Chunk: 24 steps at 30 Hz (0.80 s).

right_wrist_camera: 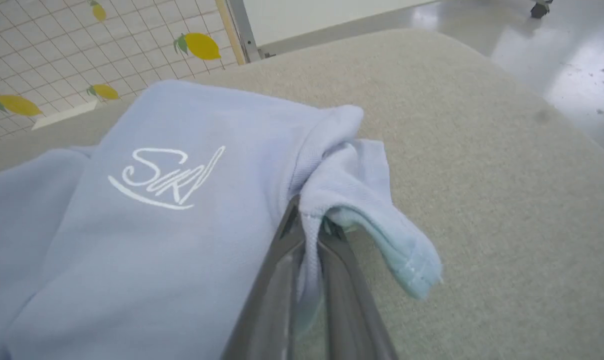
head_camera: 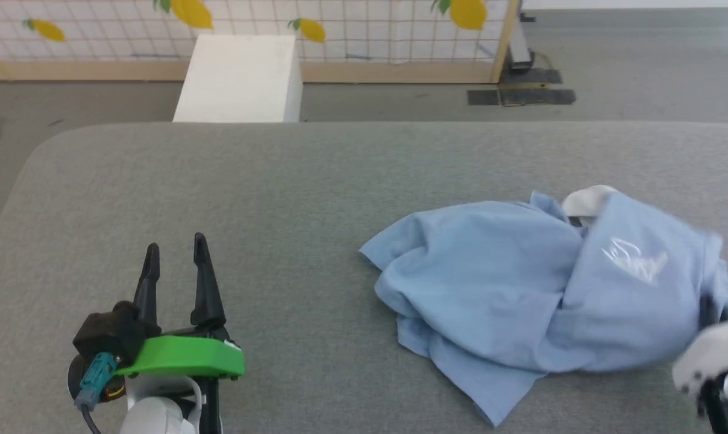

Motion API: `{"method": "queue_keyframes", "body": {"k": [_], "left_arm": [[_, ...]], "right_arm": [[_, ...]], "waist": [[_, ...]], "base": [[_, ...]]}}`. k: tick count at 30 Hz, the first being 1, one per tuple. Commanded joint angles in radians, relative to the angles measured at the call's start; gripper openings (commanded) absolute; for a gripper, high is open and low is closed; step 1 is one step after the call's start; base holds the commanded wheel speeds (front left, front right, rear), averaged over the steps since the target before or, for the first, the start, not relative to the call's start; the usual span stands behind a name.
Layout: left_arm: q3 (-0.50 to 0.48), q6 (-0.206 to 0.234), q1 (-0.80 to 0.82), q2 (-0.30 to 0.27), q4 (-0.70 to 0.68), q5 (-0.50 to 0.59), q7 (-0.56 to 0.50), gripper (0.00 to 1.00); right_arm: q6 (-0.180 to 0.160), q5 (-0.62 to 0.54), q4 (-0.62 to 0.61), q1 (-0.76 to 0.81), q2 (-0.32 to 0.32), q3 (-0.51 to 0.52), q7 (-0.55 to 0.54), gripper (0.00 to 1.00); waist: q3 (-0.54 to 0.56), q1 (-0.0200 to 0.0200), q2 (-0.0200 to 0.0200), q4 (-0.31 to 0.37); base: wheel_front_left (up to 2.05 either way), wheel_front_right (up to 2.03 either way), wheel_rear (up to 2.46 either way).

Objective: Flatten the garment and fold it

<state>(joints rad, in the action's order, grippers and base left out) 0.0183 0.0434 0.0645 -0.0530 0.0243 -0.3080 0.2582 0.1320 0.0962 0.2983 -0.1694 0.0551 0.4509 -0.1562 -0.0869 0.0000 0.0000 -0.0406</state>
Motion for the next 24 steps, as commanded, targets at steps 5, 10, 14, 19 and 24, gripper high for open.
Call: {"method": "queue_keyframes", "body": {"k": [5, 10, 14, 19, 24], "left_arm": [[0.008, -0.011, -0.032, 0.003, 0.013, 0.008, 0.004, 1.00], [0.028, -0.019, -0.032, 0.003, 0.026, 0.017, 0.004, 1.00], [0.082, -0.035, 0.020, 0.003, 0.051, 0.031, 0.004, 1.00], [0.236, -0.064, 0.206, 0.003, 0.168, 0.042, -0.001, 1.00], [0.400, -0.075, 0.453, 0.003, 0.358, 0.030, -0.106, 1.00]], "right_arm": [[-0.001, 0.068, -0.019, 0.117, -0.005, -0.031, -0.158, 1.00], [-0.001, 0.094, -0.169, 0.192, -0.005, -0.088, -0.198, 1.00], [-0.001, 0.091, -0.322, 0.217, -0.005, -0.127, -0.101, 1.00], [-0.001, 0.078, -0.393, 0.228, -0.005, -0.213, 0.021, 1.00], [-0.001, 0.098, -0.366, 0.197, -0.005, -0.306, 0.117, 1.00]], "waist": [[0.037, 0.0000, 0.0000, 0.041], [0.039, 0.0000, 0.0000, 0.055], [0.010, 0.0000, 0.0000, 0.069], [-0.054, 0.0000, 0.0000, 0.100], [-0.130, 0.0000, 0.0000, 0.157]], "base": [[0.00, 0.00, 0.00], [0.00, 0.00, 0.00], [0.00, 0.00, 0.00], [0.00, 0.00, 0.00], [0.00, 0.00, 0.00]]}}
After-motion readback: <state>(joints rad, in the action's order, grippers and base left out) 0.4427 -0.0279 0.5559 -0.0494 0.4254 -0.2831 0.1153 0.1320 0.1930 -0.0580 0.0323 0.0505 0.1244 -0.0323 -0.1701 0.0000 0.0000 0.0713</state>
